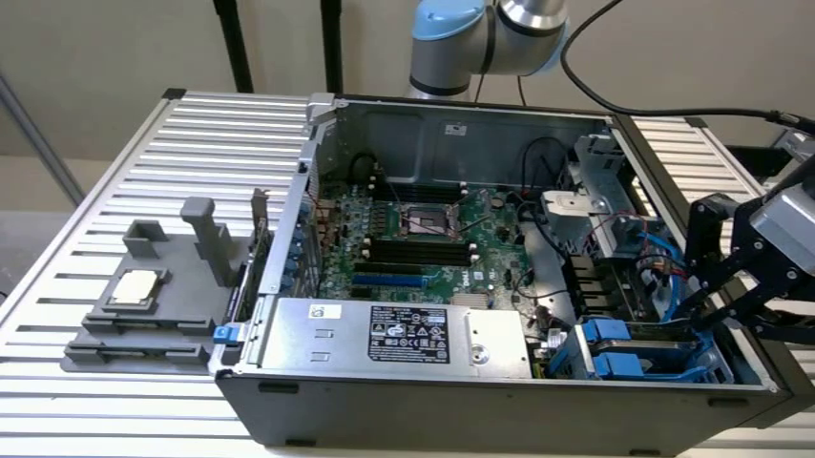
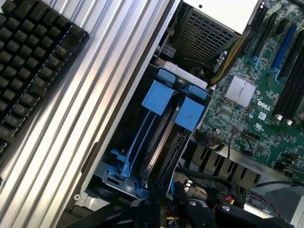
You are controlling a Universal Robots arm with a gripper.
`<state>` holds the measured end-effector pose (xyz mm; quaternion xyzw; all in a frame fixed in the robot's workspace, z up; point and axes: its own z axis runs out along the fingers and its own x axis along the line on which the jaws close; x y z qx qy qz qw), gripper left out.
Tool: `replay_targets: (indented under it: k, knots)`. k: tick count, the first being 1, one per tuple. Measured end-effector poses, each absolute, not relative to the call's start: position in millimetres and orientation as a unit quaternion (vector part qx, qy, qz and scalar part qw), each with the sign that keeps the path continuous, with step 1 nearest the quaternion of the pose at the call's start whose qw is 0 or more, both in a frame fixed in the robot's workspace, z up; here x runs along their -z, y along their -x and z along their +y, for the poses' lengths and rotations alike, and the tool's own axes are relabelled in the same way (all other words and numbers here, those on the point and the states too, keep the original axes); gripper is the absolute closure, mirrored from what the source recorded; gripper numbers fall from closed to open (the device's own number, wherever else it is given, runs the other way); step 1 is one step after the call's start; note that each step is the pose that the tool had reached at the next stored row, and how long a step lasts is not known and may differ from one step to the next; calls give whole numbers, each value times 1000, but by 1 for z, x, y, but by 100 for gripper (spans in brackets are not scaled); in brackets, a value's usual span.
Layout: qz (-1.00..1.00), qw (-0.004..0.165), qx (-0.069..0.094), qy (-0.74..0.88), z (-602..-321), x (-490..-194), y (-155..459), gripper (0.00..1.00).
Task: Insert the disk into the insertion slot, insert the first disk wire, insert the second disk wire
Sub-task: 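Insert the first disk wire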
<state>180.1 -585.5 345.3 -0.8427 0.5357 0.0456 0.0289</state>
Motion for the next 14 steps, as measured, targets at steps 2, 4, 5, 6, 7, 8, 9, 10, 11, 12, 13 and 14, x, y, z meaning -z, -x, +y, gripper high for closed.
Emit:
replay_targets:
  k: [2, 4, 5, 6, 7, 8, 9, 10, 11, 12, 13, 14]
  knots:
    - [531, 30, -46, 846, -586, -345, -180, 79]
    - [526, 30, -46, 849, -586, -344, -181, 79]
    - [523, 30, -45, 850, -586, -344, -181, 79]
    - [521, 30, -45, 852, -586, -344, -181, 79]
    - [519, 30, -45, 853, -586, -344, -181, 79]
    - [518, 30, -45, 854, -586, -344, -181, 81]
    - [517, 30, -45, 854, -586, -344, -181, 81]
    - [516, 30, -45, 855, -586, -343, -181, 81]
    - [515, 30, -46, 855, -586, -344, -181, 83]
    - [515, 30, -46, 856, -586, -344, -181, 83]
    - [514, 30, -46, 856, -585, -345, -180, 83]
    - [514, 30, -46, 856, -585, -347, -179, 83]
